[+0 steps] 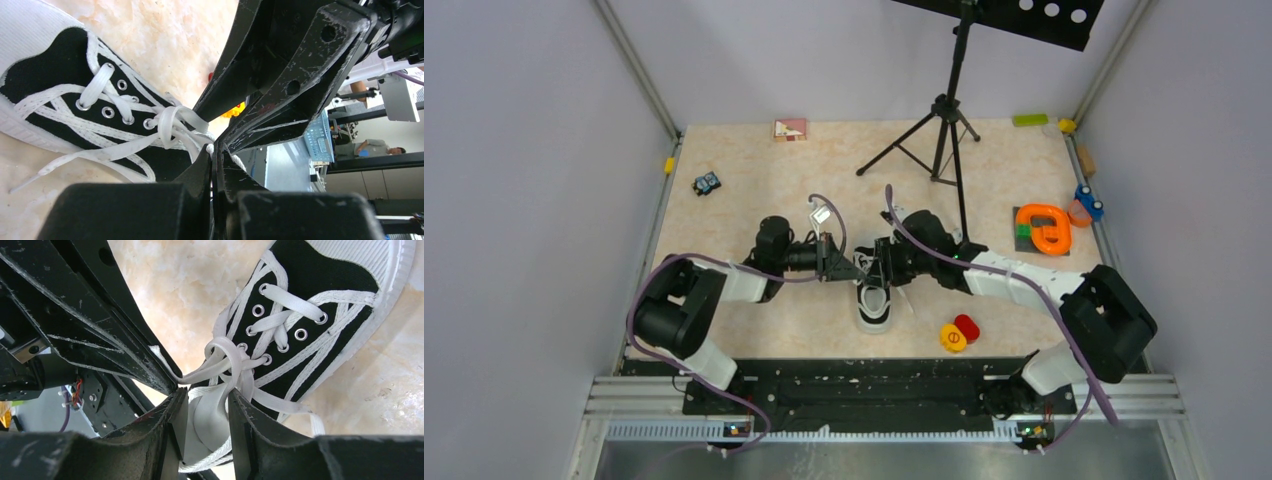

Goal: Tie the shoes
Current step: Cross the shoelace with the shoelace.

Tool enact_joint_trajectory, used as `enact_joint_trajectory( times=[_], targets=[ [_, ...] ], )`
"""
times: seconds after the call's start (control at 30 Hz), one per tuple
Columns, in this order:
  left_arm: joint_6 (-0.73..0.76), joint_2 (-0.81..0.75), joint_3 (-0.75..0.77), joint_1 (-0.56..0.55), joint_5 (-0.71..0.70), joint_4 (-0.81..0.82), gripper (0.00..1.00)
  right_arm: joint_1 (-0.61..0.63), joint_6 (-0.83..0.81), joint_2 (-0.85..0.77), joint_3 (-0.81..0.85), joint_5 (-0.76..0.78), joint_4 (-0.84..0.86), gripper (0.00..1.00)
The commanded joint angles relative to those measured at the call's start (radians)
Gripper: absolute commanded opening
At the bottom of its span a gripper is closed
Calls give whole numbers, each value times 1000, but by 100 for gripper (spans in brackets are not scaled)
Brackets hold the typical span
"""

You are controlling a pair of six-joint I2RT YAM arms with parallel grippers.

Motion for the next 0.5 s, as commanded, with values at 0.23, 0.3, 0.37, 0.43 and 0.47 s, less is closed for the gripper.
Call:
enact_joint_trajectory(
  times=[0.23, 0.3, 0.37, 0.43, 0.47],
  targets=[
    [6, 13, -60, 12, -48, 167, 0, -1, 46, -59, -11, 9, 107, 42],
    [6, 14, -61, 14, -48, 168, 0, -6, 46, -69, -13, 11, 108, 42],
    [13, 15, -59, 18, -48, 162, 0, -14, 52, -84, -20, 18, 115, 42],
    [13, 18, -58, 20, -47, 163, 0, -24, 58, -98, -29, 22, 121, 43],
    [12, 19, -57, 21, -46, 162, 0, -28, 58, -102, -31, 22, 122, 43]
  ],
)
